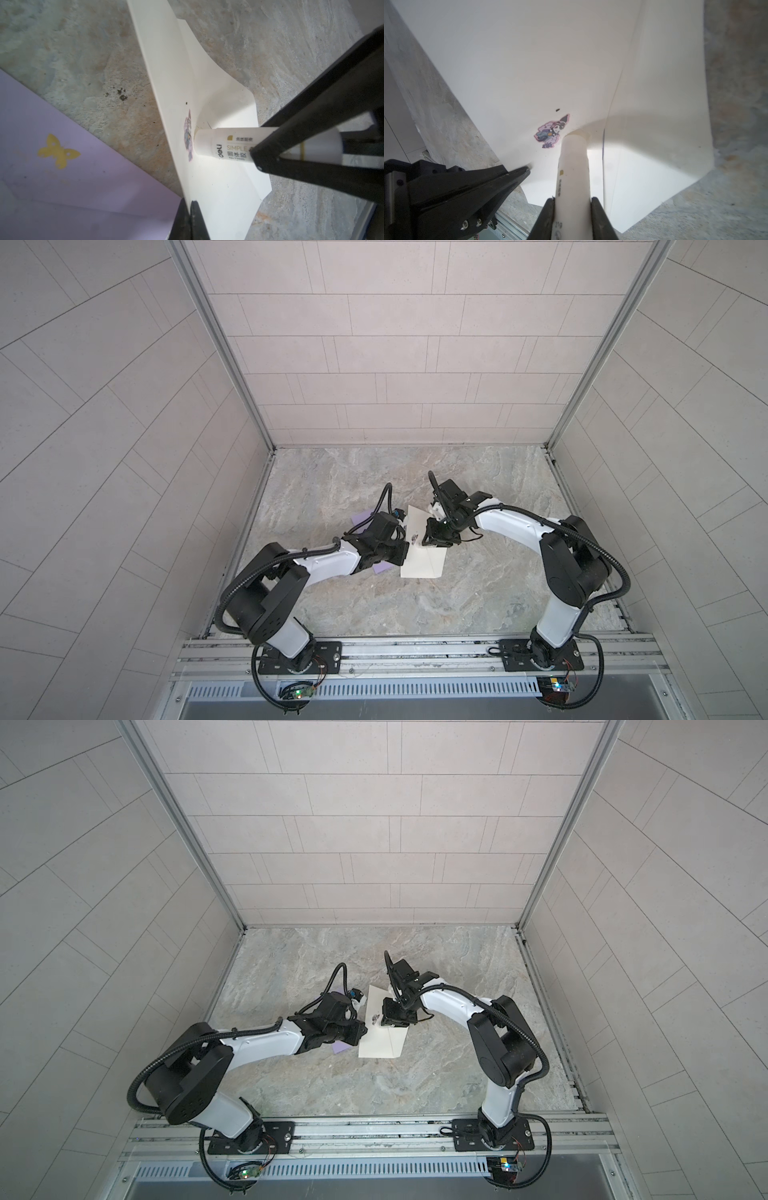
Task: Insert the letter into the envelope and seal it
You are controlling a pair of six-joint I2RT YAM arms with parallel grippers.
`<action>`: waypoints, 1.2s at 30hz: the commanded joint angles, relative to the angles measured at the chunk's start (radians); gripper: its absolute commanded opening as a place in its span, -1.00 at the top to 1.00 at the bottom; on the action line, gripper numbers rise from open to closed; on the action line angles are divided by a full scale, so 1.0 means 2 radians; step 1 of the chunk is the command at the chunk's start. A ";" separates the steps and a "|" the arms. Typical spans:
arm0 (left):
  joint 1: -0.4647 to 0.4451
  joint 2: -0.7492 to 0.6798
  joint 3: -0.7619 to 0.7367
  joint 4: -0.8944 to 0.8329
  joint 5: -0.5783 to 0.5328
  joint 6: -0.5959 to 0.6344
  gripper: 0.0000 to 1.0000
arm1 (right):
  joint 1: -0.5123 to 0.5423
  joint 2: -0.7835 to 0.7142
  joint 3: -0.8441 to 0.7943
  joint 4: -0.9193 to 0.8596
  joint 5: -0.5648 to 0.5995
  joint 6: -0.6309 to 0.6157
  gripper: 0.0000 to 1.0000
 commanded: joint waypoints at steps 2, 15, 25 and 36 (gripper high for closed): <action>-0.007 0.000 -0.002 0.019 0.020 0.007 1.00 | 0.002 0.000 0.013 0.031 -0.041 0.002 1.00; -0.007 0.001 0.001 0.016 0.029 0.012 1.00 | -0.001 0.015 0.020 0.019 -0.021 0.000 1.00; -0.006 -0.013 -0.004 -0.005 0.037 0.030 1.00 | -0.006 0.034 0.046 -0.015 0.075 0.002 1.00; -0.007 -0.010 -0.001 -0.006 0.030 0.020 1.00 | -0.001 0.014 0.031 -0.002 0.105 0.008 1.00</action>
